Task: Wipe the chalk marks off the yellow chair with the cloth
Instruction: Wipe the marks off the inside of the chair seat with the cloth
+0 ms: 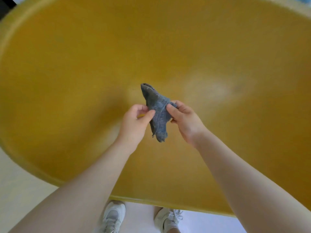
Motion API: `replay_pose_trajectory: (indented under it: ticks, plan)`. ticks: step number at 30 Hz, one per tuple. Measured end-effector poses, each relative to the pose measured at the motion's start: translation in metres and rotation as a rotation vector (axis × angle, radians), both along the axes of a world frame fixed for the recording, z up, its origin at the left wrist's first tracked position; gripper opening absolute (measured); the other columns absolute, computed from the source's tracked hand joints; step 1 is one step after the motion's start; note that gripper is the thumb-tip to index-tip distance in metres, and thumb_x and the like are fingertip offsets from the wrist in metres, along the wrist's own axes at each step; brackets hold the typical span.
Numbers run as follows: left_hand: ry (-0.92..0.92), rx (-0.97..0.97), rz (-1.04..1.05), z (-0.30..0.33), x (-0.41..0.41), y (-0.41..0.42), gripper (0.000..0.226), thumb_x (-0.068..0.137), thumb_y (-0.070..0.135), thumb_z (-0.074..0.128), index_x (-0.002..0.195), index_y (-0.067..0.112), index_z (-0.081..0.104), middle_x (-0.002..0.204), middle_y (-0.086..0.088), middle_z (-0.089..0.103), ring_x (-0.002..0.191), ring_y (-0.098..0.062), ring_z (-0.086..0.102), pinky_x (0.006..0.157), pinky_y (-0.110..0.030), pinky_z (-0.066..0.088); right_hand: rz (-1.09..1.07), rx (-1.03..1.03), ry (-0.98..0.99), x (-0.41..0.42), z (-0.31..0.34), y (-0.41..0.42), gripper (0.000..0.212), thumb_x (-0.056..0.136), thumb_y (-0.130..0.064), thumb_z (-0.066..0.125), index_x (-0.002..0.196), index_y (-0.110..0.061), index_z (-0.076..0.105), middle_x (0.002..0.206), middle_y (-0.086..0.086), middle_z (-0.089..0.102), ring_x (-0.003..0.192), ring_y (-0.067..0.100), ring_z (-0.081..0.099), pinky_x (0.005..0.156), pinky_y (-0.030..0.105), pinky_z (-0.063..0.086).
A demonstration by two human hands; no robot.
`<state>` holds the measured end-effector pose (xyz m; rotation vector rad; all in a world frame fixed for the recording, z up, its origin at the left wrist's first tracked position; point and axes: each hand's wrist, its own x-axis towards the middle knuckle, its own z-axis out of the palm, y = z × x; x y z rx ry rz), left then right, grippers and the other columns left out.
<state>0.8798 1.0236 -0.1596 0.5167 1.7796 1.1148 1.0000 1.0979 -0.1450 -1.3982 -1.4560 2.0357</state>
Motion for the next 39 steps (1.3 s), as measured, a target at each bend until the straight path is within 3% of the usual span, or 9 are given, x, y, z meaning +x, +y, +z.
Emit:
replay_pose_trajectory:
  ticks: [4, 8, 11, 16, 21, 26, 32, 35, 39]
  plan:
    - [-0.074, -0.013, 0.062, 0.003, -0.006, -0.004, 0.019, 0.097, 0.012, 0.045, 0.081, 0.02, 0.05, 0.082, 0.002, 0.064, 0.083, -0.011, 0.063, 0.083, -0.023, 0.048, -0.22, -0.158, 0.116, 0.025, 0.001, 0.011, 0.027, 0.099, -0.018, 0.038, 0.075, -0.017, 0.05, 0.073, -0.001, 0.057, 0.067, 0.014, 0.056, 0.072, 0.03, 0.046]
    - [-0.193, 0.036, -0.12, 0.005, 0.018, -0.001, 0.007, 0.092, 0.024, 0.056, 0.095, 0.026, 0.051, 0.1, 0.009, 0.06, 0.095, -0.008, 0.059, 0.088, -0.021, 0.045, -0.089, -0.24, 0.126, 0.029, -0.001, 0.005, 0.024, 0.099, -0.016, 0.038, 0.079, -0.017, 0.052, 0.079, 0.002, 0.059, 0.071, 0.013, 0.059, 0.071, 0.03, 0.049]
    - [-0.054, 0.004, -0.156, -0.003, 0.037, 0.006, 0.029, 0.084, 0.024, 0.067, 0.107, 0.024, 0.049, 0.101, 0.011, 0.06, 0.093, -0.007, 0.059, 0.081, -0.019, 0.048, -0.044, -0.362, 0.166, 0.028, -0.004, 0.0, 0.021, 0.096, -0.011, 0.041, 0.091, -0.015, 0.061, 0.092, 0.003, 0.062, 0.084, 0.014, 0.059, 0.082, 0.029, 0.047]
    - [0.065, -0.027, -0.183, -0.008, 0.03, 0.004, 0.016, 0.093, 0.019, 0.054, 0.079, 0.026, 0.051, 0.08, 0.007, 0.059, 0.076, -0.011, 0.055, 0.07, -0.026, 0.043, -0.156, -0.231, 0.009, 0.038, -0.016, 0.001, 0.022, 0.098, -0.015, 0.039, 0.093, -0.017, 0.06, 0.103, 0.003, 0.063, 0.105, 0.018, 0.057, 0.086, 0.03, 0.04]
    - [-0.069, -0.17, 0.183, -0.019, 0.002, 0.001, 0.015, 0.098, 0.021, 0.044, 0.107, 0.017, 0.055, 0.108, -0.003, 0.062, 0.103, -0.024, 0.06, 0.092, -0.039, 0.048, -0.457, -0.352, -0.072, 0.054, -0.022, 0.013, 0.042, 0.097, -0.042, 0.037, 0.117, -0.009, 0.055, 0.131, 0.009, 0.054, 0.12, 0.022, 0.051, 0.099, 0.03, 0.037]
    - [0.53, -0.351, 0.027, -0.029, 0.001, 0.001, 0.056, 0.093, 0.022, 0.052, 0.142, 0.006, 0.029, 0.14, -0.015, 0.04, 0.128, -0.029, 0.038, 0.105, -0.032, 0.025, -0.266, -0.391, 0.207, 0.062, -0.023, 0.019, 0.047, 0.072, -0.019, 0.058, 0.114, 0.001, 0.049, 0.091, 0.01, 0.064, 0.082, 0.021, 0.065, 0.066, 0.029, 0.054]
    - [-0.681, -0.169, -0.17, -0.015, 0.049, 0.008, 0.056, 0.092, 0.06, 0.02, 0.119, 0.026, 0.055, 0.124, 0.001, 0.062, 0.114, -0.012, 0.059, 0.101, -0.034, 0.043, -0.13, -0.534, 0.435, 0.053, -0.019, 0.012, 0.036, 0.074, -0.009, 0.047, 0.109, -0.001, 0.051, 0.088, 0.01, 0.066, 0.081, 0.024, 0.063, 0.072, 0.032, 0.056]
    - [-0.814, -0.043, -0.121, -0.016, 0.05, 0.01, 0.054, 0.095, 0.054, 0.023, 0.129, 0.024, 0.052, 0.13, 0.001, 0.059, 0.12, -0.012, 0.056, 0.1, -0.033, 0.045, -0.219, -0.451, 0.341, 0.054, -0.02, 0.013, 0.021, 0.077, -0.001, 0.051, 0.096, -0.009, 0.05, 0.084, 0.006, 0.066, 0.075, 0.02, 0.065, 0.066, 0.033, 0.055]
    - [-0.68, -0.039, 0.007, -0.019, 0.043, 0.013, 0.02, 0.099, 0.022, 0.041, 0.108, 0.019, 0.059, 0.107, 0.0, 0.068, 0.096, -0.015, 0.065, 0.084, -0.033, 0.053, -0.145, 0.125, -0.444, 0.063, -0.032, 0.018, 0.034, 0.083, -0.006, 0.057, 0.116, -0.013, 0.05, 0.11, 0.007, 0.057, 0.102, 0.026, 0.056, 0.082, 0.035, 0.048]
